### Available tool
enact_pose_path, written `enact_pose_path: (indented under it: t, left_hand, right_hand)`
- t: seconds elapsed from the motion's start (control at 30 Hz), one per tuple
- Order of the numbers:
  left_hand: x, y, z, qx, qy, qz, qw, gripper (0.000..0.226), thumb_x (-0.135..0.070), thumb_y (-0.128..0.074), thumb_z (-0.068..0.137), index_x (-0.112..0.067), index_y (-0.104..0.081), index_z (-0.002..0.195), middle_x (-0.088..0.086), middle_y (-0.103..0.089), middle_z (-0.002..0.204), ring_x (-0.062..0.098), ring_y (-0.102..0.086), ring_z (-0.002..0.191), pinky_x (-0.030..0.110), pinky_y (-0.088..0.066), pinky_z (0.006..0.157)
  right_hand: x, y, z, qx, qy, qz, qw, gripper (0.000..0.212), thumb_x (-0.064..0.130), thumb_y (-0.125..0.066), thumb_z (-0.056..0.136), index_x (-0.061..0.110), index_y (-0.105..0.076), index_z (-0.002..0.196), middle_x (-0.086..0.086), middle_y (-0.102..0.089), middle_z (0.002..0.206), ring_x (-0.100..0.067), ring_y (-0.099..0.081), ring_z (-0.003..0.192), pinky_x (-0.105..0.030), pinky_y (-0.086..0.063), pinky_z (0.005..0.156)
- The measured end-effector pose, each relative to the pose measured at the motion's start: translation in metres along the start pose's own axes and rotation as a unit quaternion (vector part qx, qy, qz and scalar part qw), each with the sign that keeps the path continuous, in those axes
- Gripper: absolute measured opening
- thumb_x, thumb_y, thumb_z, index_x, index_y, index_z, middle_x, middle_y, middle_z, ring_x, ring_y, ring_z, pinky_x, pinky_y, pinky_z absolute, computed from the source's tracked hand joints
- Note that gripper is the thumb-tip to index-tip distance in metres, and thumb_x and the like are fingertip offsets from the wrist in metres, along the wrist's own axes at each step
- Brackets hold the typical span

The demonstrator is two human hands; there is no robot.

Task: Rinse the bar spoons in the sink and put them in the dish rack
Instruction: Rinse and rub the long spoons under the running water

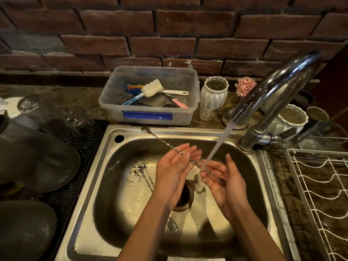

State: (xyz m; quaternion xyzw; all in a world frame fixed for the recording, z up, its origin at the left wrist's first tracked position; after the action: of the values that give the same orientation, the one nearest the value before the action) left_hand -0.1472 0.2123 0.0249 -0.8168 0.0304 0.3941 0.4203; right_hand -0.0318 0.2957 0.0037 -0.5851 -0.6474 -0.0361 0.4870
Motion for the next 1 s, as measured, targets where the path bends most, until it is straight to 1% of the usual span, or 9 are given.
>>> enact_pose_path:
  t: [0.17,0.37,0.5,0.6,0.7,0.77,0.87,0.93,1.0]
  left_hand:
    - [-0.004,0.005,0.003,-0.035,-0.015,0.007,0.999,0.028,-0.001,-0.064,0.087,0.003,-0.064,0.115,0.023,-0.073,0.112,0.033,-0.072,0.105,0.031,-0.06,0.083]
    - [0.015,0.006,-0.004,-0.067,0.016,0.007,0.998,0.034,-0.007,-0.072,0.075,0.004,-0.065,0.107,0.026,-0.074,0.104,0.033,-0.075,0.096,0.03,-0.061,0.075]
    - [0.035,0.002,-0.012,-0.068,0.05,-0.016,0.996,0.03,-0.007,-0.073,0.081,0.006,-0.065,0.106,0.027,-0.073,0.105,0.036,-0.073,0.101,0.032,-0.061,0.077]
    - [0.046,0.002,-0.017,-0.076,0.074,-0.02,0.994,0.027,-0.012,-0.069,0.085,0.007,-0.068,0.105,0.027,-0.073,0.105,0.036,-0.073,0.1,0.031,-0.061,0.075]
    - [0.049,0.006,-0.018,-0.091,0.089,-0.013,0.992,0.029,-0.016,-0.059,0.095,0.009,-0.068,0.107,0.027,-0.074,0.104,0.035,-0.074,0.098,0.031,-0.062,0.075]
    - [0.047,0.013,-0.015,-0.116,0.087,-0.006,0.989,0.029,-0.014,-0.055,0.099,0.012,-0.066,0.107,0.027,-0.074,0.103,0.035,-0.074,0.097,0.031,-0.062,0.075]
    - [0.045,0.027,-0.008,-0.166,0.082,0.005,0.983,0.025,-0.009,-0.052,0.1,0.012,-0.064,0.107,0.028,-0.073,0.105,0.037,-0.073,0.099,0.036,-0.061,0.08]
    - [0.048,0.034,-0.007,-0.181,0.087,0.017,0.979,0.024,-0.008,-0.053,0.1,0.012,-0.063,0.11,0.028,-0.073,0.106,0.038,-0.073,0.101,0.04,-0.061,0.085]
    - [0.057,0.035,-0.009,-0.178,0.099,0.027,0.979,0.023,-0.007,-0.057,0.098,0.011,-0.065,0.108,0.026,-0.075,0.101,0.036,-0.074,0.096,0.036,-0.063,0.079]
  right_hand:
    - [0.004,-0.001,0.004,0.017,0.009,-0.078,0.997,0.056,0.047,-0.055,0.093,-0.005,-0.071,0.104,-0.026,-0.072,0.096,-0.023,-0.068,0.066,-0.028,-0.058,0.058]
    - [0.013,0.0,-0.014,0.073,0.015,-0.209,0.975,0.038,0.041,-0.061,0.082,0.007,-0.077,0.089,-0.022,-0.076,0.089,-0.023,-0.065,0.058,-0.031,-0.054,0.055]
    - [0.021,0.012,-0.025,0.075,0.02,-0.268,0.96,0.025,0.023,-0.07,0.08,0.002,-0.075,0.093,-0.022,-0.075,0.086,-0.027,-0.06,0.057,-0.028,-0.051,0.051]
    - [0.025,0.023,-0.033,0.072,0.016,-0.302,0.95,0.01,0.003,-0.066,0.088,0.0,-0.073,0.096,-0.022,-0.075,0.083,-0.024,-0.059,0.055,-0.028,-0.05,0.05]
    - [0.022,0.033,-0.038,0.071,-0.007,-0.333,0.94,0.009,-0.002,-0.066,0.087,-0.002,-0.072,0.095,-0.024,-0.075,0.08,-0.022,-0.059,0.052,-0.028,-0.046,0.049]
    - [0.017,0.042,-0.041,0.068,-0.015,-0.368,0.927,0.007,-0.004,-0.067,0.086,-0.001,-0.072,0.091,-0.022,-0.075,0.076,-0.021,-0.06,0.052,-0.026,-0.045,0.048]
    - [0.007,0.057,-0.044,0.064,-0.013,-0.436,0.897,0.011,-0.004,-0.065,0.087,0.003,-0.073,0.084,-0.016,-0.076,0.072,-0.024,-0.062,0.059,-0.03,-0.05,0.058]
    - [0.002,0.064,-0.046,0.059,-0.01,-0.478,0.876,0.016,-0.004,-0.065,0.087,0.008,-0.073,0.08,-0.013,-0.076,0.068,-0.014,-0.066,0.058,-0.023,-0.052,0.06]
    - [-0.002,0.065,-0.046,0.054,0.009,-0.52,0.852,0.015,0.001,-0.068,0.087,0.014,-0.073,0.081,-0.009,-0.075,0.065,-0.004,-0.067,0.055,-0.014,-0.05,0.057]
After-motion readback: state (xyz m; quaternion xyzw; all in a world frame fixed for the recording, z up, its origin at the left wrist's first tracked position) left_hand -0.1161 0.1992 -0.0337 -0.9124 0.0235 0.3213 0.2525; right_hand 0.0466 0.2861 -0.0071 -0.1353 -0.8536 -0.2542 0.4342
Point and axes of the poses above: each hand's wrist, its own z-axis towards the middle knuckle, its own y-axis out of the back of the hand, x = y × z, the point moved 7 cm from there along z, towards the middle knuckle
